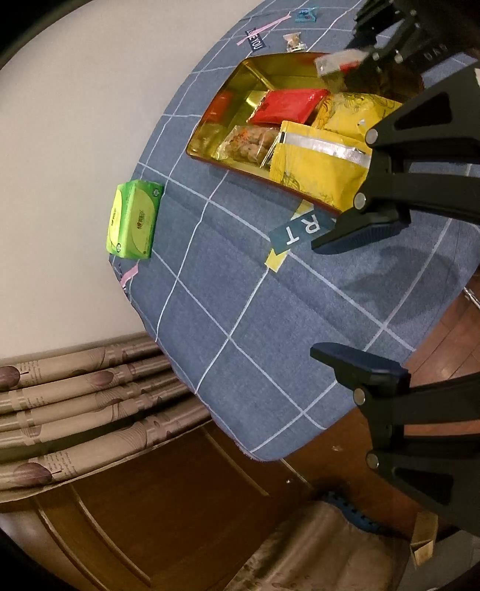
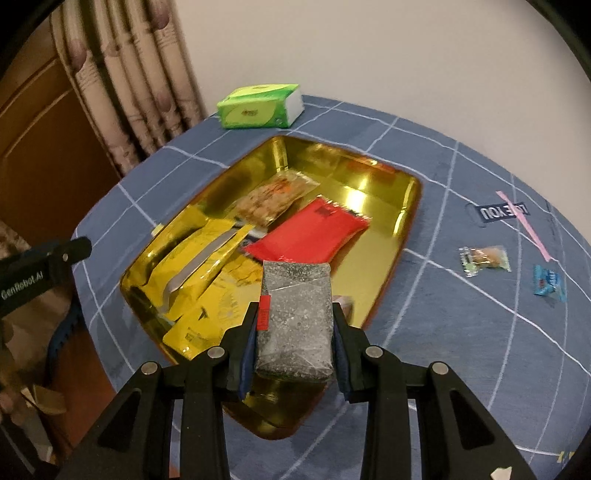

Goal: Organize snacks
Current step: 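Carry the grey packet into the tin and open the right gripper, then move the right gripper to the blue wrapped candy and grasp it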

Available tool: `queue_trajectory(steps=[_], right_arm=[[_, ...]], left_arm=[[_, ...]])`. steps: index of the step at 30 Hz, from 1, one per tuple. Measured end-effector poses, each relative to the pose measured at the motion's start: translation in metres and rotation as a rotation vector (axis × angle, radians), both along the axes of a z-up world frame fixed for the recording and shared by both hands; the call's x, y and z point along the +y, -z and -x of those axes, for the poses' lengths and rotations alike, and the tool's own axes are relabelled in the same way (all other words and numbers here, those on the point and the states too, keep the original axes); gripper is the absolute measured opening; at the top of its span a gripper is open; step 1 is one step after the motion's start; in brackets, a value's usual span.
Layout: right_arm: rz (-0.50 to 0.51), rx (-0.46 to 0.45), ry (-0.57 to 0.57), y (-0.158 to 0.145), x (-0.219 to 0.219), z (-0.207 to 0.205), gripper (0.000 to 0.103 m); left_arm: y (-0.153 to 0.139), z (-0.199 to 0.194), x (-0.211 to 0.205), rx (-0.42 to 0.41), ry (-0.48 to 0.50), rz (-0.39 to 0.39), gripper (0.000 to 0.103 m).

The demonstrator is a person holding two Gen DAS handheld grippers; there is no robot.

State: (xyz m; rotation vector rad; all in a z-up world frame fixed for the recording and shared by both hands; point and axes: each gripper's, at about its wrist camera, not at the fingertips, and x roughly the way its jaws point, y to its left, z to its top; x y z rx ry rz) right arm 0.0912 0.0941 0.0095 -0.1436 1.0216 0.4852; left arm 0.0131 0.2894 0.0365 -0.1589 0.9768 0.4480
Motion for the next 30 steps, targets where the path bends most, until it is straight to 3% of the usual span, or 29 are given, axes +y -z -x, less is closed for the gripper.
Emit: queue_trajectory(steps=[7,24,27,30], right_arm=[[0.035,-0.015,0.010,0.010,0.005,-0.001,0.032],[0.001,-0.007,0.014,0.007,0.003,0.007,0.033],[-0.011,-0.015,0.016,0.003,0.001,0.006,0.037],[-0.017,-0.035,0.020,-0.003,0.000,0.006,0.047]], left_arm=[[0.000,0.000,-0.001,0.002,0.001,0.000,0.051],[0.000,0.000,-0.003,0.001,0.008,0.002,0.051],[-0.001,0.000,-0.004,-0.002,0.011,0.001,0.051],[-0.001,-0.001,-0.004,-0.002,0.014,-0.001,0.051]])
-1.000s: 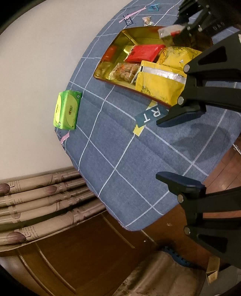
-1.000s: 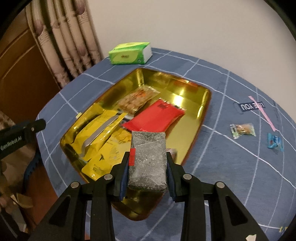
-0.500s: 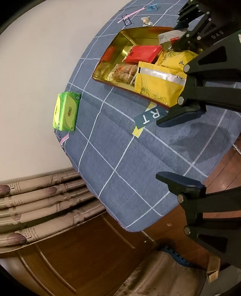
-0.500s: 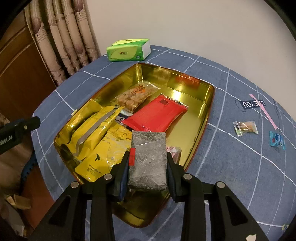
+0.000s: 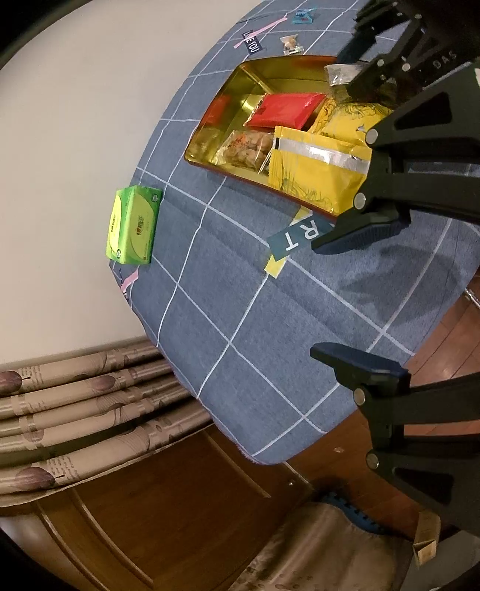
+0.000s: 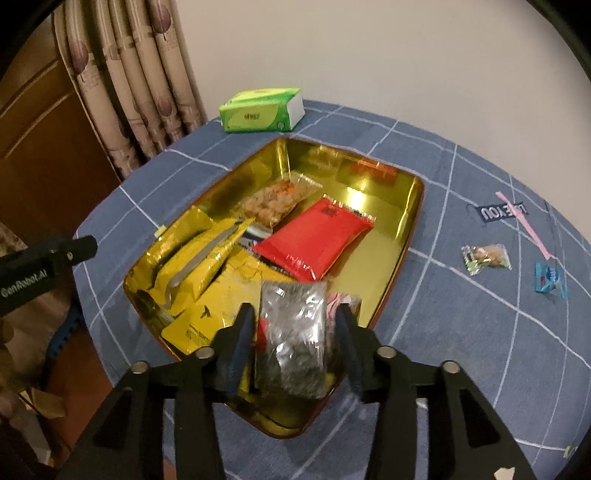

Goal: Organize snacks
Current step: 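Move the right gripper to the blue wrapped candy and grasp it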

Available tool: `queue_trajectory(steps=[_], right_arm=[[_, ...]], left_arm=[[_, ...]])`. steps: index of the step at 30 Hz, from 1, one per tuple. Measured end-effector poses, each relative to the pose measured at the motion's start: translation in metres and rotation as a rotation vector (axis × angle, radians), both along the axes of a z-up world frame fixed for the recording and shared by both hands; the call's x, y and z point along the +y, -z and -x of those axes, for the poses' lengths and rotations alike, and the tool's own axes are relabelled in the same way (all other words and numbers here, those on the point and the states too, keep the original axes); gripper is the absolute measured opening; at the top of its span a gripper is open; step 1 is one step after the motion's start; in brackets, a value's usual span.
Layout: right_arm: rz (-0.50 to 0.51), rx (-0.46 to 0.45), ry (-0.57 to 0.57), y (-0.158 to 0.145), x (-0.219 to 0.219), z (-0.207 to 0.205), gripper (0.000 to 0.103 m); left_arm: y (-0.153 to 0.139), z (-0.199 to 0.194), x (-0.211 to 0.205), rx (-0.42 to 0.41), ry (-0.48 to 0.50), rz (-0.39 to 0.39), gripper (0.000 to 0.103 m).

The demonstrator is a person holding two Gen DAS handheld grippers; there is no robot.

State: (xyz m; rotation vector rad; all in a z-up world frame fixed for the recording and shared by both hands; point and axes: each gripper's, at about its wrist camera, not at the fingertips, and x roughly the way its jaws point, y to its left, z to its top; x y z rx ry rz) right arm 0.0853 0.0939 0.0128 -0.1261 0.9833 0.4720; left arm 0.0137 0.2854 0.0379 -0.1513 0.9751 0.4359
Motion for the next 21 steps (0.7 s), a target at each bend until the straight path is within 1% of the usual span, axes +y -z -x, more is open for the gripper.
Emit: queue_trajectory(steps=[4,12,16,21], right_arm=[[-0.007,-0.026,0.006,-0.008,-0.003,-0.001,0.051],[-0.028,-0.033,0.038,-0.015,-0.023,-0.004,0.051],[-0.040,-0.044,0.079,-0.018,-0.046,-0.008,0.054],[-0.017,-0.057,0.158,-0.017,-0.089,-0.018,0.055]], left_arm=[[0.000,0.000,-0.001,0.000,0.005,0.000,0.051],[0.000,-0.001,-0.002,0.003,0.014,-0.005,0.051],[0.001,-0.002,-0.003,0.003,0.013,-0.009,0.051],[0.001,-0.003,-0.003,0.006,0.020,-0.016,0.051]])
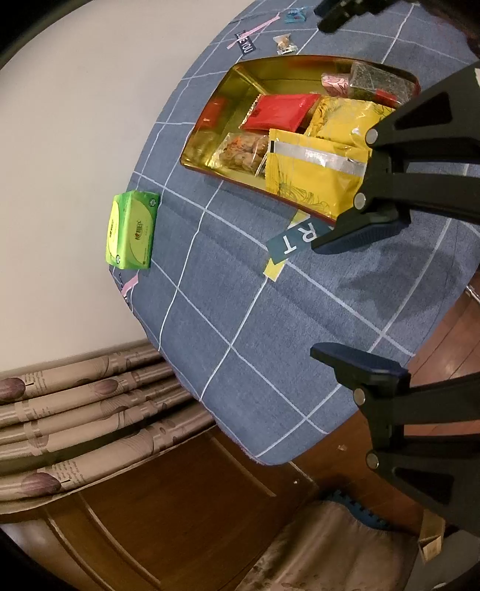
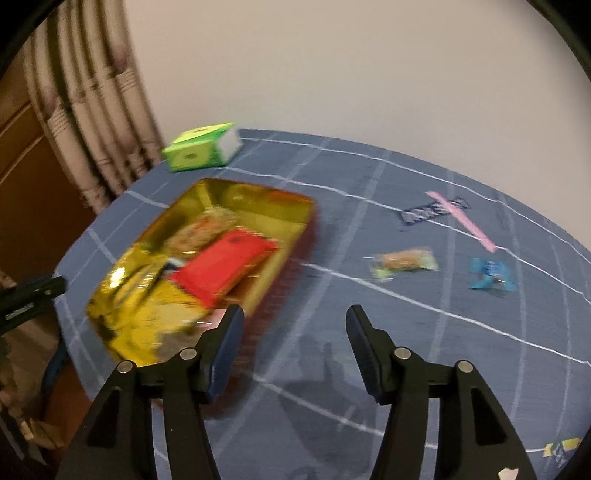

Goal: Organize snacks
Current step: 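Move the right gripper to the blue wrapped candy and grasp it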

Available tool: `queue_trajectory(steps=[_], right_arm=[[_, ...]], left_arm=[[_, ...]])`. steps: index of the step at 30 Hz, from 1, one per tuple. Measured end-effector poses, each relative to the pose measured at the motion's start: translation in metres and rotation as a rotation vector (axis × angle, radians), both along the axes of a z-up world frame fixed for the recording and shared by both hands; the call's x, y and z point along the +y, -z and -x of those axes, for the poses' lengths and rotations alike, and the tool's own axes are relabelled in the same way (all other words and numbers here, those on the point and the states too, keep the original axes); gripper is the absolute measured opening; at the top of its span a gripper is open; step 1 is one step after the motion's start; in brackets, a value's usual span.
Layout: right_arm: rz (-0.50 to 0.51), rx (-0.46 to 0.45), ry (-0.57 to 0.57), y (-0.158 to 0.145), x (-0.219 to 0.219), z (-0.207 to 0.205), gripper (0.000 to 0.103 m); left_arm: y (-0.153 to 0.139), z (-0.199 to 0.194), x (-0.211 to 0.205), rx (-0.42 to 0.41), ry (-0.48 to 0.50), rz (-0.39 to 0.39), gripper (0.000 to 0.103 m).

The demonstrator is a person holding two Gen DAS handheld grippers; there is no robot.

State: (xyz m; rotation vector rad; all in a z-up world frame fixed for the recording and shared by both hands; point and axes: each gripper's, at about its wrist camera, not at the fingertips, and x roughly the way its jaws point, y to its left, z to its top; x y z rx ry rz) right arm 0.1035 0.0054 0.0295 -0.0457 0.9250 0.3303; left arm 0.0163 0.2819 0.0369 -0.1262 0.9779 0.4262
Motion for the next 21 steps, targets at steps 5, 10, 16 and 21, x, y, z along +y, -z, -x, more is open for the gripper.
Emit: queue_trajectory(steps=[5,10,16,21], right_arm=[[0.044,-0.008,0.100,0.005,-0.060,-0.018,0.055],[0.073,-0.015,0.209,0.013,-0.122,-0.038,0.060],[0.062,-0.010,0.274,0.027,-0.163,-0.062,0.063],[0.066,-0.005,0.286,0.044,-0.169,-0.086,0.069]], left_arm=[[0.002,-0.001,-0.002,0.008,0.009,-0.008,0.051],[0.005,-0.004,-0.009,0.019,0.034,-0.019,0.051],[0.005,-0.004,-0.019,0.002,0.074,-0.039,0.051],[0.004,-0.007,-0.033,-0.020,0.120,-0.067,0.051]])
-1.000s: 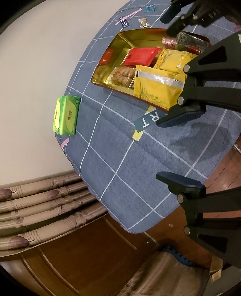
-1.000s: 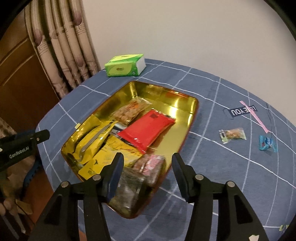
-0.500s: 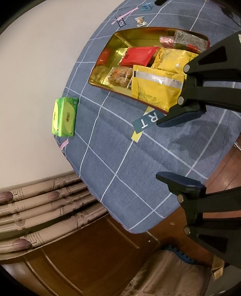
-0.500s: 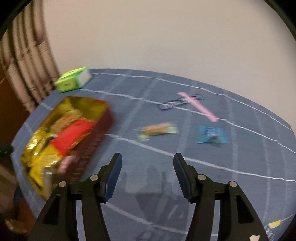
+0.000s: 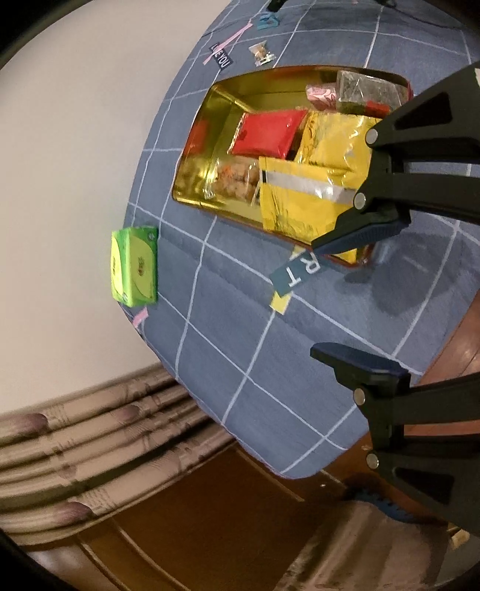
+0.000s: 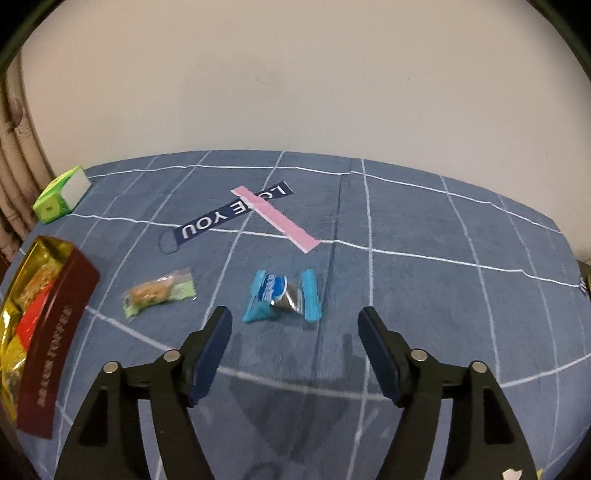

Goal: Organize snacks
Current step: 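Move the right gripper to the blue wrapped candy and grasp it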

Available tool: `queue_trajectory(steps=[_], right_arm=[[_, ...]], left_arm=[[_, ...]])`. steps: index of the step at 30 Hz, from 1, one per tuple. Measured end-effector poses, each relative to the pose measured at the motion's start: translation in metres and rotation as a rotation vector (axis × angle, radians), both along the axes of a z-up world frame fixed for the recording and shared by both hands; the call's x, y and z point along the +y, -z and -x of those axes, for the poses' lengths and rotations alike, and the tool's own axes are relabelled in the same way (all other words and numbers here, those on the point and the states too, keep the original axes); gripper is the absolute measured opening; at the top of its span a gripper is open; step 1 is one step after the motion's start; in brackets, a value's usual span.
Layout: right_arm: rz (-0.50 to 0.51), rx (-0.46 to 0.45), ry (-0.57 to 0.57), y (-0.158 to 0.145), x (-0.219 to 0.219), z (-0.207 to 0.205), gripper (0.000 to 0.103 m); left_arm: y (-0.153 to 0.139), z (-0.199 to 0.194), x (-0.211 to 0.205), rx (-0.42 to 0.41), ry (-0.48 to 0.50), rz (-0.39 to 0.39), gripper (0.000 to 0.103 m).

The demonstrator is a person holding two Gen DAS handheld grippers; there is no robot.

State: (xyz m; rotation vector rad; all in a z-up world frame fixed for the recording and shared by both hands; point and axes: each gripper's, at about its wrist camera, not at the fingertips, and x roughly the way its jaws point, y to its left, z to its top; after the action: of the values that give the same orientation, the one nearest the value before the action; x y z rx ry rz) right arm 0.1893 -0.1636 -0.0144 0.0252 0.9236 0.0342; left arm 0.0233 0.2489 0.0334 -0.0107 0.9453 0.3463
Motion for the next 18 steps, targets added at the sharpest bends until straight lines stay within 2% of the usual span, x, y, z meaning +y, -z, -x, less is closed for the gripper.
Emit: queue_trajectory(steps=[7,10,12,13,18], right_arm=[[-0.012,0.013,-0.021,0.023,0.002,-0.025,0.067],[-0.012,0.016,-0.042,0.029,0.003,-0.028,0.052],[-0.012,0.007,-0.054,0.031,0.003,-0.028,0.050],[-0.005,0.001,-0.060,0.031,0.003,-0.028,0.044],[-0.036,-0.006,-0.081,0.031,-0.002,-0.027,0.039]], left_arm=[[-0.008,-0.012,-0.034,-0.015,0.094,-0.062,0.051],[-0.013,-0.027,-0.053,-0.008,0.137,-0.046,0.051],[-0.017,-0.039,-0.069,-0.007,0.171,-0.026,0.051],[-0.018,-0.044,-0.077,-0.009,0.188,-0.024,0.051],[-0.021,-0.071,-0.131,-0.011,0.300,-0.025,0.051]])
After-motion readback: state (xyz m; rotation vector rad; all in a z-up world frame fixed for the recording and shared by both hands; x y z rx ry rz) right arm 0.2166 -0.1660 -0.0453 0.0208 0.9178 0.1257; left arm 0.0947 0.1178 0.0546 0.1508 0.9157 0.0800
